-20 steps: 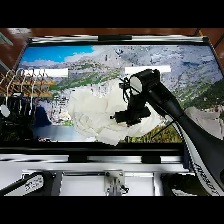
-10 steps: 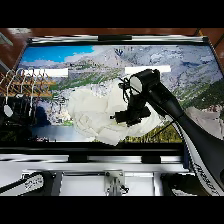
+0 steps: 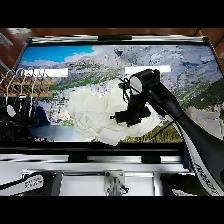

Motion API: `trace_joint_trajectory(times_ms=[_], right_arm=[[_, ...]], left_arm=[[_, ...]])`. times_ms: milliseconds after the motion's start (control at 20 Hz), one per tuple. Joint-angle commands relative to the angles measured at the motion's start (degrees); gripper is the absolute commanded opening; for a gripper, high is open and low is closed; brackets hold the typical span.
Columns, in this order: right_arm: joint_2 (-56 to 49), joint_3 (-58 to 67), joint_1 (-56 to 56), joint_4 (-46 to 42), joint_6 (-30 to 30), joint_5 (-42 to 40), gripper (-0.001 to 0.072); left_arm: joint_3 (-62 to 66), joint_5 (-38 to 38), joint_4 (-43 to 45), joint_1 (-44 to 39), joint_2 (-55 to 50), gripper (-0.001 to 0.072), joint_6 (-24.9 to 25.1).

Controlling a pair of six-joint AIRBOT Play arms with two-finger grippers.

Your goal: Fold the shirts.

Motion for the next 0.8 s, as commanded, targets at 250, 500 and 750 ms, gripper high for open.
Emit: trace_joint_trajectory(times_ms=[250, 500, 750], right_arm=[[-0.04, -0.02, 0.04, 0.04, 0.0, 0.13, 0.0087], [-0.04, -0.02, 0.04, 0.02, 0.0, 0.09, 0.0087], [-0.04, -0.02, 0.04, 0.02, 0.0, 0.11, 0.0087]], left_arm=[[0.57, 0.42, 0.02, 0.04, -0.31, 0.0057, -0.5], [2.03, -0.87, 0.0, -0.31, 0.15, 0.0054, 0.35], [6.32, -1.68, -0.17, -1.36, 3.48, 0.0052, -1.25]])
